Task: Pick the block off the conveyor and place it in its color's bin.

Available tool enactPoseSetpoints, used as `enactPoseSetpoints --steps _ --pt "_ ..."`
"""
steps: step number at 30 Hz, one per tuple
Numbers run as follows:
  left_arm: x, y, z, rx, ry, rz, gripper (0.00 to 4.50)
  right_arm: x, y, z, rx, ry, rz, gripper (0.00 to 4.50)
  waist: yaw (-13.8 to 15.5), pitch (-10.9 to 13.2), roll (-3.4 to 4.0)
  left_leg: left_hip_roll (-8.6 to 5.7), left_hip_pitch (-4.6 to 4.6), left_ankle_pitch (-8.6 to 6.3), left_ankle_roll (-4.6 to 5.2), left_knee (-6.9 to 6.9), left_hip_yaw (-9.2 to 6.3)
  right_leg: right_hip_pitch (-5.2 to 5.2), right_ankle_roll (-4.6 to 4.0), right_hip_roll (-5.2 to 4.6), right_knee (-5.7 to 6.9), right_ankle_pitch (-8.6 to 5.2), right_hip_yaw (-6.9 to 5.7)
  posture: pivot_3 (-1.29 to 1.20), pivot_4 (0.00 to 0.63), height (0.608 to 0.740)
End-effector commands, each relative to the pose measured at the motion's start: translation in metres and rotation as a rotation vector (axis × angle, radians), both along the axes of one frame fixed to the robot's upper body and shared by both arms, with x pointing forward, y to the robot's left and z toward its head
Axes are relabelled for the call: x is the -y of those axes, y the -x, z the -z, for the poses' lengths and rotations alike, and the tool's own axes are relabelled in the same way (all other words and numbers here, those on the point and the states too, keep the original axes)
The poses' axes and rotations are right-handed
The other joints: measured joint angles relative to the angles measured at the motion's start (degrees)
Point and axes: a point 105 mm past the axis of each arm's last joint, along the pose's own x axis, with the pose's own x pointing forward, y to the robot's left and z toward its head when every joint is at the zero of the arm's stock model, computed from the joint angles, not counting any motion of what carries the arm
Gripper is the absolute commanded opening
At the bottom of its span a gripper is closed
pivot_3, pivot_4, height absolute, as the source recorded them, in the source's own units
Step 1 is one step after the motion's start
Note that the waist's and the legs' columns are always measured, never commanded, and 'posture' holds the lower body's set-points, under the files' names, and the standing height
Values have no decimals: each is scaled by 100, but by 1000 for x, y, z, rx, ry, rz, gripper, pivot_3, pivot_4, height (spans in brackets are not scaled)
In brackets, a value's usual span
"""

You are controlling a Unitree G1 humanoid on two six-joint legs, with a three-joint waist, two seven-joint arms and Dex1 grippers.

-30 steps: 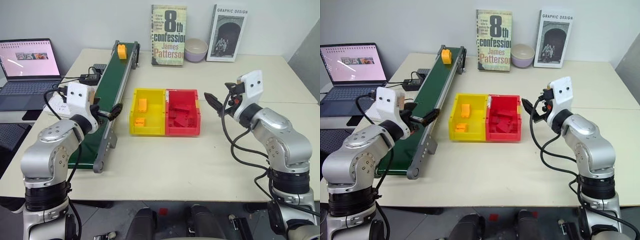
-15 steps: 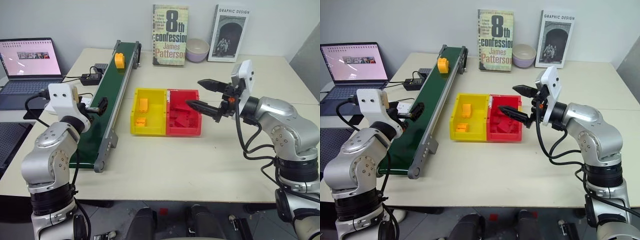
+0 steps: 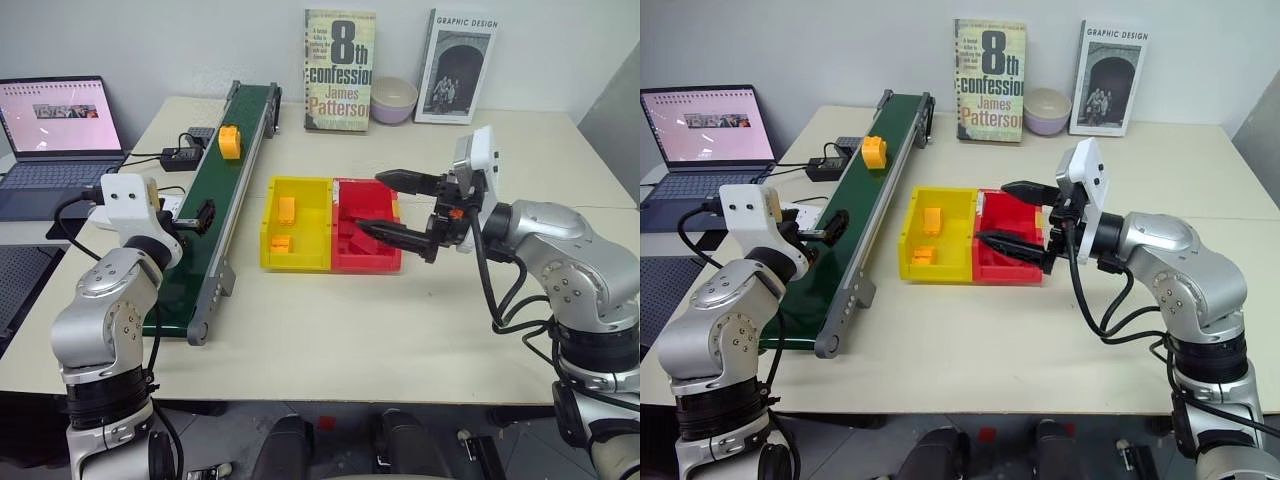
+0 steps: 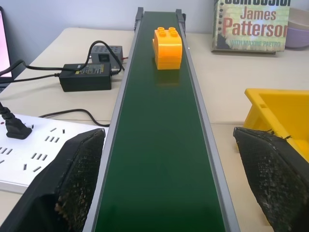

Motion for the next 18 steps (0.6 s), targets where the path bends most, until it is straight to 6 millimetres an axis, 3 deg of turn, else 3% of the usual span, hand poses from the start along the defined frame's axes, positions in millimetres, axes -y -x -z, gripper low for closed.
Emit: enactPoseSetpoints --steps 1,18 --pt "3 -2 -10 40 -29 2 4436 1 10 -12 44 -27 -18 4500 0 0 0 0 0 0 0 0 -1 1 0 0 0 0 0 0 150 740" --pt "10 -25 2 4 -29 7 4436 -8 35 -14 30 -21 -177 4500 4 0 0 1 0 0 0 0 -1 1 0 -2 -1 0 -2 0 150 740"
